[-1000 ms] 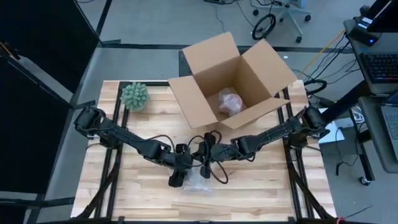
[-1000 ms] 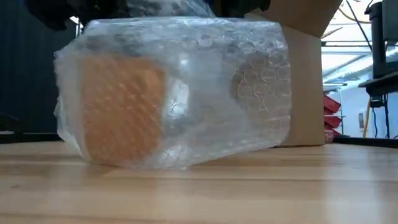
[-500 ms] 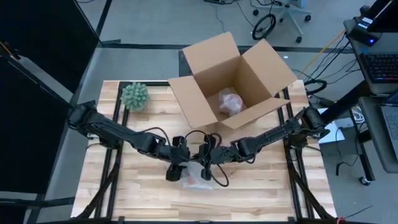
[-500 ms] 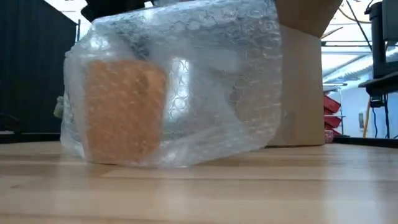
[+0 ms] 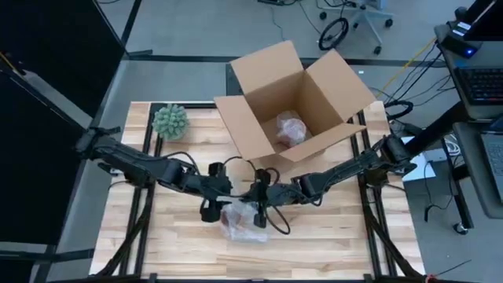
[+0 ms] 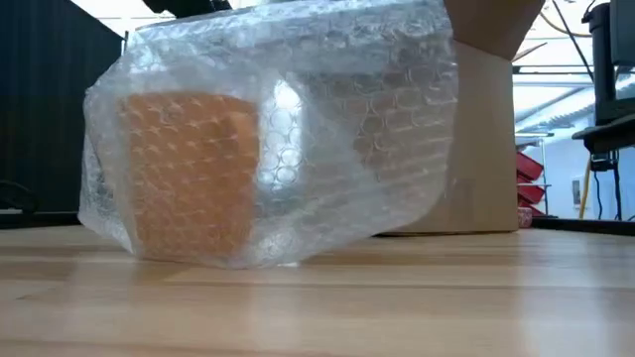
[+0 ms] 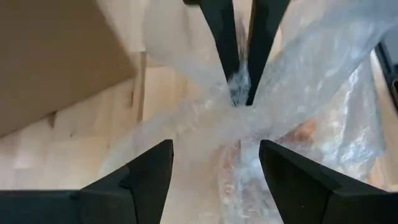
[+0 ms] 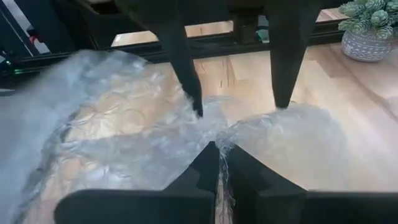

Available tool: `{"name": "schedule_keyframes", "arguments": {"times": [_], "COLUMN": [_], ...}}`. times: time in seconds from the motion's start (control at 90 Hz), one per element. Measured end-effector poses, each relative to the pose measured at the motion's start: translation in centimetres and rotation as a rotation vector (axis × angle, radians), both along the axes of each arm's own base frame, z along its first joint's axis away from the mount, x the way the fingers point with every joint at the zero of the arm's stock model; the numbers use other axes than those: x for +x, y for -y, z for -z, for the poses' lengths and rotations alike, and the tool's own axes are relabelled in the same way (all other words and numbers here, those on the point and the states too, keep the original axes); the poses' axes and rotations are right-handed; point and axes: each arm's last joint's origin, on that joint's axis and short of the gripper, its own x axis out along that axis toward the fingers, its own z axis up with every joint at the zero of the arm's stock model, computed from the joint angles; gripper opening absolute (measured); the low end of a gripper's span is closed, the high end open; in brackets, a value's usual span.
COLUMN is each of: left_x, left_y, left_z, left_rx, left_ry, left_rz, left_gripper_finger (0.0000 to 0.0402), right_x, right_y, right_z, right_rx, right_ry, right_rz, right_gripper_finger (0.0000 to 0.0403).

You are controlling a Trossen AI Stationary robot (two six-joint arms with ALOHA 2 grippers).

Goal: Wrap mug
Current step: Wrap the orange mug with bubble wrap

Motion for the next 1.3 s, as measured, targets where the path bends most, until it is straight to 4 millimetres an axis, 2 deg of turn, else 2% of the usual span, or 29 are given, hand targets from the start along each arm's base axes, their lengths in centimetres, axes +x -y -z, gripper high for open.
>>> {"name": "schedule_keyframes", "arguments": {"times": [0.133, 0.422, 0.578, 0.7, 0.833, 0.944, 1.111, 1.3], "left_x": [-0.5, -1.7, -0.9, 0.7, 1.9, 2.3, 3.0, 3.2], "left_y": [1.4, 6.4, 8.3, 7.7, 6.6, 6.6, 6.9, 6.8], "left_z": [-0.1, 0.9, 2.2, 4.0, 6.6, 8.4, 10.1, 10.3], "left_rx": [-0.048, -0.045, 0.023, 0.095, 0.134, 0.145, 0.158, 0.155], "left_ry": [0.003, 0.009, 0.111, 0.1, -0.023, -0.1, -0.131, -0.136], "left_rz": [0.0, 0.057, 0.073, 0.009, -0.05, -0.063, -0.071, -0.059], "left_gripper_finger": [0.0228, 0.0228, 0.0228, 0.0228, 0.0228, 0.0228, 0.0228, 0.0228], "right_x": [0.0, 0.0, 0.0, 0.0, -0.1, -0.1, -0.1, 0.5], "right_y": [0.1, 0.1, 0.1, 0.1, 0.2, 0.2, 0.2, -0.5], "right_z": [0.0, 0.1, 0.1, 0.1, 0.3, 0.3, 0.2, 0.3], "right_rx": [-0.004, -0.019, -0.022, -0.022, -0.026, -0.029, -0.026, 0.023], "right_ry": [-0.004, -0.014, -0.014, -0.014, -0.027, -0.034, -0.025, 0.046], "right_rz": [0.004, 0.0, -0.001, -0.001, -0.002, -0.001, -0.002, -0.064], "right_gripper_finger": [0.0, 0.0, 0.0, 0.0, 0.0, 0.0, 0.0, 0.0]}}
